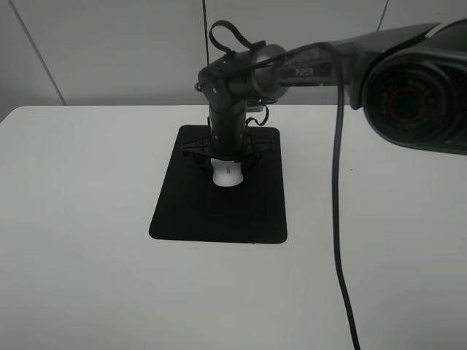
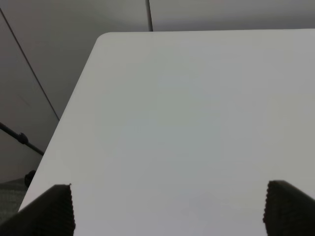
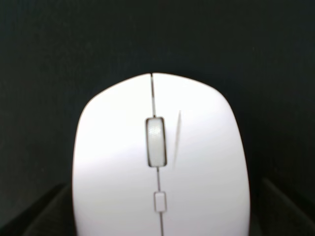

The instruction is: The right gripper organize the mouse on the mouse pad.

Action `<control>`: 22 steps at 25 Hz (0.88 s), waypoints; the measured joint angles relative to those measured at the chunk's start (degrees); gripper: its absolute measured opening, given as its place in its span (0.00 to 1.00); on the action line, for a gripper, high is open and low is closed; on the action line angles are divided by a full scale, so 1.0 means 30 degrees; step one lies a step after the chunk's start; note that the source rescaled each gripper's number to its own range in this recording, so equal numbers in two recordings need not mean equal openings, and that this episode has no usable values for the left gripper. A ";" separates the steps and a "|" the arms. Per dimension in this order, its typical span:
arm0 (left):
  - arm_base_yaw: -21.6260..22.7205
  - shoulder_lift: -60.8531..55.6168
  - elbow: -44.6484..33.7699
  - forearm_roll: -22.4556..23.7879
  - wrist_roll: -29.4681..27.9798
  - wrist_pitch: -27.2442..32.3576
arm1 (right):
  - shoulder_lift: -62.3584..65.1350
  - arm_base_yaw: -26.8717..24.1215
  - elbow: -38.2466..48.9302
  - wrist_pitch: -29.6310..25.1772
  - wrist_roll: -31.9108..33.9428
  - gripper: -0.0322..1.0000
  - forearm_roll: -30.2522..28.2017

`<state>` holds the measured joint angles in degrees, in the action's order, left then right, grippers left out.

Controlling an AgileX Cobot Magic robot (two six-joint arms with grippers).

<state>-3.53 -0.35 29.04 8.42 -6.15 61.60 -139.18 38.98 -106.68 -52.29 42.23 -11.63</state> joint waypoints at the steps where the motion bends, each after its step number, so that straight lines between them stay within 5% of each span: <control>1: 0.0000 0.0000 0.0000 0.0000 0.0000 0.0000 | 0.0000 0.0000 0.0000 -0.0024 0.0000 0.87 0.0000; 10: 0.0000 0.0000 0.0000 0.0000 0.0000 0.0000 | 0.1743 0.0000 0.0000 -0.0867 -0.0219 0.89 -0.0481; 22: 0.0000 0.0000 0.0000 0.0000 0.0000 0.0000 | 0.5033 -0.0640 0.2482 -0.1852 -0.4043 0.89 0.1308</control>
<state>-3.53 -0.35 29.04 8.42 -6.15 61.60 -124.08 37.06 -99.23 -57.85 30.11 -7.70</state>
